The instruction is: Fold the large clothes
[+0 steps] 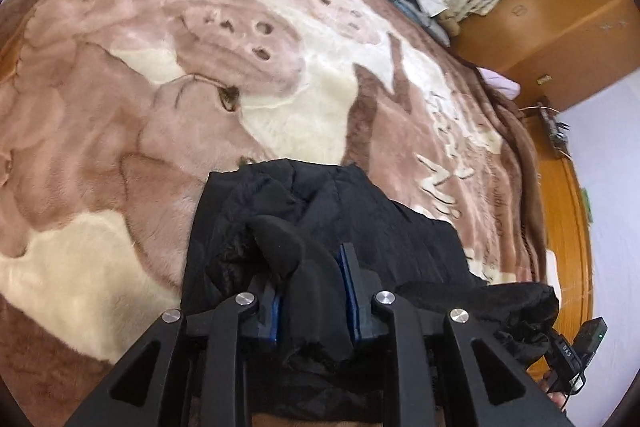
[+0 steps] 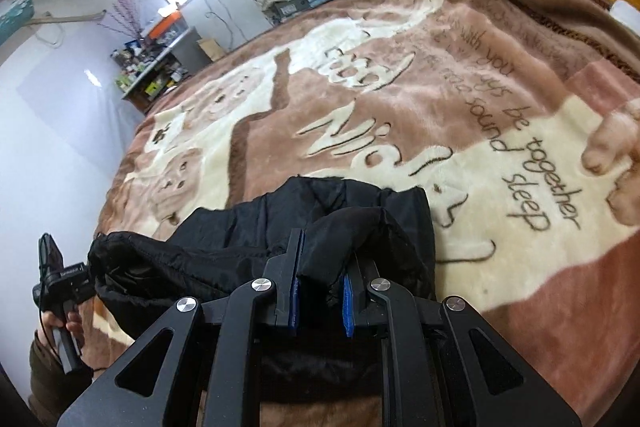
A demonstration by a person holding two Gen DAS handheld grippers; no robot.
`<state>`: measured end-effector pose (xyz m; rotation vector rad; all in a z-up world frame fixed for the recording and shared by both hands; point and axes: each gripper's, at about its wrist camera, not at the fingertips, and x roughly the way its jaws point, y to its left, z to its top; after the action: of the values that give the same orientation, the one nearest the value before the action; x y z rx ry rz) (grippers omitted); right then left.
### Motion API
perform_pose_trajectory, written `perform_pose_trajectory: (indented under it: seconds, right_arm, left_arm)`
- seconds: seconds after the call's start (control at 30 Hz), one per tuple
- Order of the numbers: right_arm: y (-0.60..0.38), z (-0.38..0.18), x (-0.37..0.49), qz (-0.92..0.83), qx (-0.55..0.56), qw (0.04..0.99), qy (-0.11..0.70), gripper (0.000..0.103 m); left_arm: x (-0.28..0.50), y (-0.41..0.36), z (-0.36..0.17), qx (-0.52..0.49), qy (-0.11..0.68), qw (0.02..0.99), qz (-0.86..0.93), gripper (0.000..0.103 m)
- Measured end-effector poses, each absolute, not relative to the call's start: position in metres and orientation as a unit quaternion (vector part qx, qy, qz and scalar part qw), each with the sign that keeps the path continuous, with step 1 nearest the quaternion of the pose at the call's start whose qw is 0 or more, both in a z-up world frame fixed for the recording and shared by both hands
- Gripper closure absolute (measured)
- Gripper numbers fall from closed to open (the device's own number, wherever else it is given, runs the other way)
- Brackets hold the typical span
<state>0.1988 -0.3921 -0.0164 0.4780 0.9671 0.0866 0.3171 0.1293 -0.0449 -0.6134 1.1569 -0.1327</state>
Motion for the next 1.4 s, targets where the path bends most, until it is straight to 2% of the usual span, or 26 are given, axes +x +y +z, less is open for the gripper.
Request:
perform_pose_trajectory:
  seconds: [0.3,0.7,0.8,0.83,0.87,0.93,0.97,1.0,1.03,1.07,1.13,1.23,1.4]
  right_arm:
    - [-0.394,-0.051,0.253,0.013,0.236,0.831,0.503,0.084]
    - [-0.398,-0.051,0.274,-0.012,0.258,0.804,0.536,0.081]
    - [-0.395,-0.046,0.275,-0.015,0.251,0.806,0.536,0.078]
    - [-0.395,-0.045,0.276,-0.016,0.252,0.807,0.535,0.077]
    - [-0.394,-0.042,0.276,-0.015,0.253,0.808,0.532,0.074]
    - [-0.395,-0.036,0.274,-0.013,0.260,0.815,0.518,0.066]
    - [-0.395,-0.032,0.273,-0.011,0.262,0.821,0.506,0.056]
    - [-0.396,-0.026,0.272,-0.012,0.260,0.831,0.491,0.036]
    - [-0.398,-0.017,0.269,-0.017,0.254,0.846,0.469,0.029]
    - [-0.400,-0.012,0.267,-0.019,0.254,0.851,0.459,0.028]
    - [-0.404,-0.005,0.261,-0.003,0.262,0.859,0.440,0.028]
    - [-0.402,-0.003,0.245,0.003,0.201,0.879,0.432,0.028]
    - [-0.412,-0.052,0.231,0.012,0.161,0.858,0.488,0.028]
  left_arm:
    - [0.362,0.114,-0.080,-0.259,0.565,0.783,-0.031,0.074]
    - [0.365,0.121,-0.077,-0.288,0.551,0.783,-0.031,0.058]
    - [0.363,0.122,-0.069,-0.289,0.540,0.790,-0.035,0.044]
    - [0.362,0.122,-0.065,-0.291,0.532,0.794,-0.037,0.032]
    - [0.361,0.124,-0.061,-0.289,0.523,0.801,-0.034,0.025]
    - [0.357,0.128,-0.048,-0.278,0.499,0.820,-0.021,0.023]
    - [0.355,0.129,-0.040,-0.276,0.483,0.830,-0.030,0.022]
    - [0.354,0.130,-0.034,-0.276,0.478,0.833,-0.042,0.022]
    - [0.354,0.131,-0.031,-0.275,0.478,0.833,-0.047,0.019]
    - [0.352,0.130,-0.027,-0.265,0.479,0.835,-0.051,0.016]
    - [0.347,0.130,-0.022,-0.248,0.473,0.844,-0.048,0.016]
    - [0.337,0.131,-0.020,-0.217,0.465,0.856,-0.065,0.016]
    - [0.333,0.118,-0.057,-0.132,0.522,0.840,-0.073,0.016]
